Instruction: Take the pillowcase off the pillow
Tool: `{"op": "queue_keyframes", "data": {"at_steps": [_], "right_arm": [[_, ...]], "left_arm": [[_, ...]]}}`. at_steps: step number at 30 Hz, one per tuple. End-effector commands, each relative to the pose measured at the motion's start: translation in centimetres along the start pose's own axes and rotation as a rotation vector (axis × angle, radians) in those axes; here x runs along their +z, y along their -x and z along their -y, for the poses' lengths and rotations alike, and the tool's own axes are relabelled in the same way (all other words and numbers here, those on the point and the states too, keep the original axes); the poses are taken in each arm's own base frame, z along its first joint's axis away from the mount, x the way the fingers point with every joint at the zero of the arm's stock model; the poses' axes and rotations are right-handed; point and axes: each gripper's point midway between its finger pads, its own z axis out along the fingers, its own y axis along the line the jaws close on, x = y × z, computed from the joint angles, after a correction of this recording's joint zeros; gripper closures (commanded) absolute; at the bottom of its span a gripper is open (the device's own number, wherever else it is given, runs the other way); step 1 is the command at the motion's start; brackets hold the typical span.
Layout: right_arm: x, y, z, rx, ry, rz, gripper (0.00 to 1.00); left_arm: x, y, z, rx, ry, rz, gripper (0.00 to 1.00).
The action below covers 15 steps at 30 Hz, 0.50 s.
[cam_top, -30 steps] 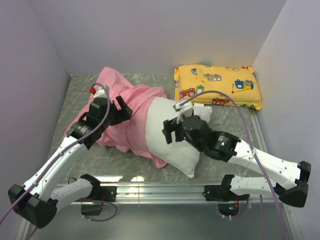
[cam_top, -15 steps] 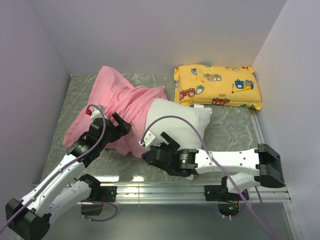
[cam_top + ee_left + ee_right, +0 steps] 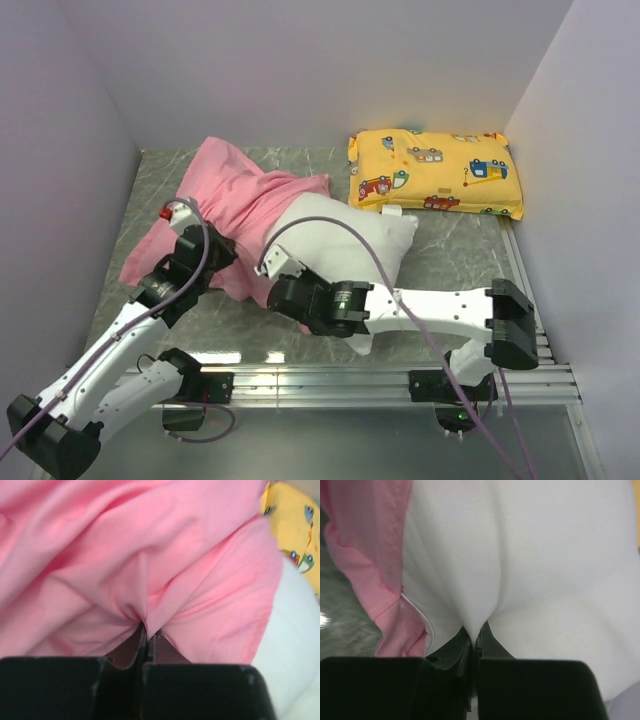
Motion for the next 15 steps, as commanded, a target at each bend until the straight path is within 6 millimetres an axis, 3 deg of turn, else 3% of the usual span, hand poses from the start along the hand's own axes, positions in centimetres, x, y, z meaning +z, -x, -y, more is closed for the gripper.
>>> {"op": "queue_keyframes", "data": {"at_steps": [1,2,3,4,5,6,7,8,9,10,11,12,13,14,15], "right_arm": [[-6.4,8.4,1.8,0.175,0.229,0.202,1.0],[-7.8,9.6,2.1,0.2,0.283,0.233,1.0],[-10.8,11.8,2.8,0.249,0.386,0.306,1.0],[-12.3,12.8,3.2,0.277,0.429,0.346,1.0],[-12.9,13.6,4.5,0.319,0.445,0.377,1.0],[-14.1,14.6,6.0,0.37,0.473,0.422,1.0],[-14.4,14.8,6.0,0.42,0.551,0.421,1.0],[-12.6,14.8,8.6,0.498,0.525,0.419,1.0],[-11.0,13.5,9.1,0.568,0.528,0.378,1.0],[-10.2,12.8,8.9,0.596,0.577,0.356,1.0],[-8.7,12.4,9.7,0.639,0.567,0.352,1.0],[-4.9,9.4,10.3,0.705,0.518,0.258,1.0],[-3.7,8.3,9.6,0.72,0.552,0.22,1.0],[-2.2,7.5,9.7,0.743,0.545,0.203,1.0],[-0.1,5.1,8.5,0.747,0.541,0.139,1.0]], "left_arm": [[-4.0,8.5,1.9,0.049,0.0,0.218,1.0],[-4.8,9.9,2.8,0.064,-0.013,0.24,1.0],[-6.6,12.8,4.3,0.094,-0.038,0.284,1.0],[-6.2,13.6,5.3,0.12,-0.034,0.281,1.0],[-7.4,16.0,7.1,0.135,-0.066,0.321,1.0],[-7.3,16.6,8.1,0.153,-0.081,0.323,1.0],[-5.6,16.2,9.5,0.188,-0.089,0.283,1.0],[-5.9,17.4,11.2,0.195,-0.12,0.292,1.0],[-5.1,17.2,12.2,0.204,-0.133,0.269,0.97],[-3.0,15.9,14.0,0.23,-0.174,0.212,0.92],[-2.5,16.2,15.0,0.228,-0.198,0.207,0.87],[-1.7,15.7,15.7,0.233,-0.208,0.187,0.74],[0.2,14.1,16.5,0.25,-0.224,0.127,0.68],[0.6,13.9,17.4,0.241,-0.246,0.118,0.63],[1.7,13.1,17.8,0.246,-0.25,0.09,0.55]]}}
